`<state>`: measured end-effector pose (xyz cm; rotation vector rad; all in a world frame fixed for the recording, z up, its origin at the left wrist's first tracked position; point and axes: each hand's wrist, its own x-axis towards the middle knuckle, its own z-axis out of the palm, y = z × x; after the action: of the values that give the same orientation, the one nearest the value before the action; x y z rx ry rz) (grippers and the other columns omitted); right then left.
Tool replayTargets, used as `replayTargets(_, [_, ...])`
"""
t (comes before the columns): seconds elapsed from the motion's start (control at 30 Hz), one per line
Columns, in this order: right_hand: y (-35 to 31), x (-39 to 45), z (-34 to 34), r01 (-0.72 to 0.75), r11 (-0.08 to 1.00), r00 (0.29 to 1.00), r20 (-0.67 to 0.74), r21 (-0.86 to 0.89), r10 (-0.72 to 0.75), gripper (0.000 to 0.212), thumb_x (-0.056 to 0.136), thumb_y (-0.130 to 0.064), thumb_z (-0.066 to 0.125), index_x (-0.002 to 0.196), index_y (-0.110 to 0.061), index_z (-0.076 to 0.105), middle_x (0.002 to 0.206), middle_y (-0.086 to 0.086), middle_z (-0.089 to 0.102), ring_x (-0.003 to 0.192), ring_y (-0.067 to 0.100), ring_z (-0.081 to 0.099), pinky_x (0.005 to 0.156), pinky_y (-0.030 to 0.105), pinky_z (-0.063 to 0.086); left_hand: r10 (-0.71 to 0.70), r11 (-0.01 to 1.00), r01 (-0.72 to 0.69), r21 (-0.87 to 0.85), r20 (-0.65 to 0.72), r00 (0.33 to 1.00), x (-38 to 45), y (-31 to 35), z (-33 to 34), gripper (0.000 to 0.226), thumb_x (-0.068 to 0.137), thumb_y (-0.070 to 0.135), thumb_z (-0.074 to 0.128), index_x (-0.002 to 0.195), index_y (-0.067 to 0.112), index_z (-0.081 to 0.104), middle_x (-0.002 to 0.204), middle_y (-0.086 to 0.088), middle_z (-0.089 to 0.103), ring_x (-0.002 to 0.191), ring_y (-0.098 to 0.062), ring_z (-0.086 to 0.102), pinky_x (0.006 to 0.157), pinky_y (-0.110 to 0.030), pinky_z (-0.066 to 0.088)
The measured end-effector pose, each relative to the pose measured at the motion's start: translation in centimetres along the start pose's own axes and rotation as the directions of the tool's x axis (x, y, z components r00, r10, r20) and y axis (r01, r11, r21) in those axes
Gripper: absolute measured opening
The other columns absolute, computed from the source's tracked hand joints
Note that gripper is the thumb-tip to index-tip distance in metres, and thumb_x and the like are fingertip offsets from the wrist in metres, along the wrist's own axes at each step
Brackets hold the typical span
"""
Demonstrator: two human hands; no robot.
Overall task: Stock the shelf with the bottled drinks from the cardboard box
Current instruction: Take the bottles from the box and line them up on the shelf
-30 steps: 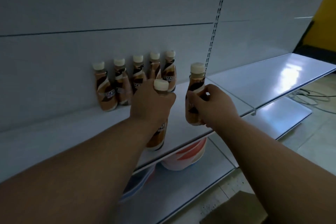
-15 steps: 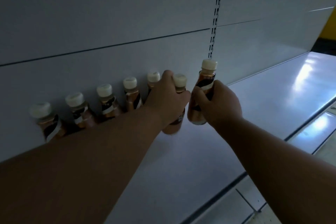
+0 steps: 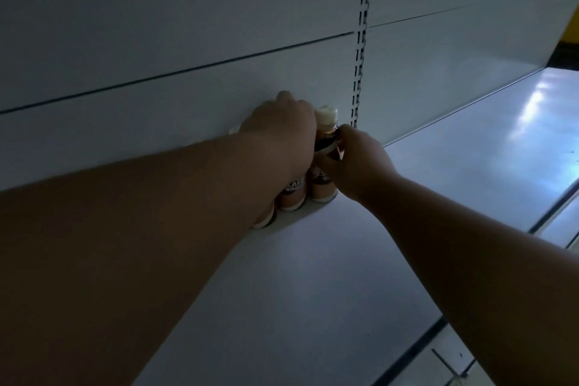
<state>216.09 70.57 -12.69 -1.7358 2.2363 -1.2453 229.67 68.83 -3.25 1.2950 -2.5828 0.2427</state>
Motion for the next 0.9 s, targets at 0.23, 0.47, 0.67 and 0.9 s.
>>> replayTargets(0.23, [-0.6, -0.1, -0.3, -0.090, 0.994, 0.988, 0.122, -0.058, 0.096, 0.049, 0.081, -0.041, 0.070, 0.121, -0.021, 0.051, 0.106, 0.005, 0.063, 0.089, 0.022, 0.059, 0.066, 0.031, 0.047, 0.051, 0.980, -0.052, 0.193, 0.015, 0.999, -0.6, -0.5, 0.3, 0.038, 0.080, 0.012, 0.059, 0.115, 0.007, 0.045, 0.118, -0.016, 0.045, 0.107, -0.031, 0.043, 0.083, -0.039, 0.039])
replayTargets(0.47, [-2.8, -4.3, -5.1, -0.067, 0.984, 0.994, 0.075, -0.164, 0.081, 0.056, 0.084, -0.033, 0.068, 0.134, -0.021, 0.045, 0.121, 0.006, 0.060, 0.099, 0.020, 0.058, 0.074, 0.027, 0.041, 0.181, 0.982, -0.170, 0.086, -0.142, 0.973, -5.7, -1.1, -0.9, 0.038, 0.078, 0.018, 0.054, 0.114, 0.012, 0.043, 0.113, -0.012, 0.046, 0.099, -0.029, 0.043, 0.076, -0.037, 0.035])
replayTargets(0.67, [-9.0, -10.4, -10.4, -0.024, 0.971, 0.999, 0.014, -0.238, 0.029, 0.050, 0.085, -0.032, 0.065, 0.131, -0.020, 0.047, 0.123, 0.008, 0.056, 0.101, 0.023, 0.059, 0.081, 0.032, 0.047, 0.217, 0.970, -0.233, -0.069, -0.187, 0.958, -14.6, -0.6, -3.8, 0.034, 0.079, 0.015, 0.058, 0.112, 0.013, 0.048, 0.112, -0.010, 0.051, 0.101, -0.027, 0.049, 0.076, -0.034, 0.037])
replayTargets(0.9, [-16.6, -23.0, -16.1, -0.012, 0.953, 0.996, -0.086, -0.302, -0.014, 0.047, 0.085, -0.032, 0.060, 0.129, -0.022, 0.047, 0.122, 0.007, 0.054, 0.102, 0.025, 0.058, 0.082, 0.038, 0.051, 0.227, 0.933, -0.253, -0.255, -0.127, 0.965, -26.5, 1.5, -8.0, 0.039, 0.079, 0.016, 0.060, 0.116, 0.012, 0.050, 0.117, -0.011, 0.051, 0.105, -0.028, 0.048, 0.087, -0.040, 0.043])
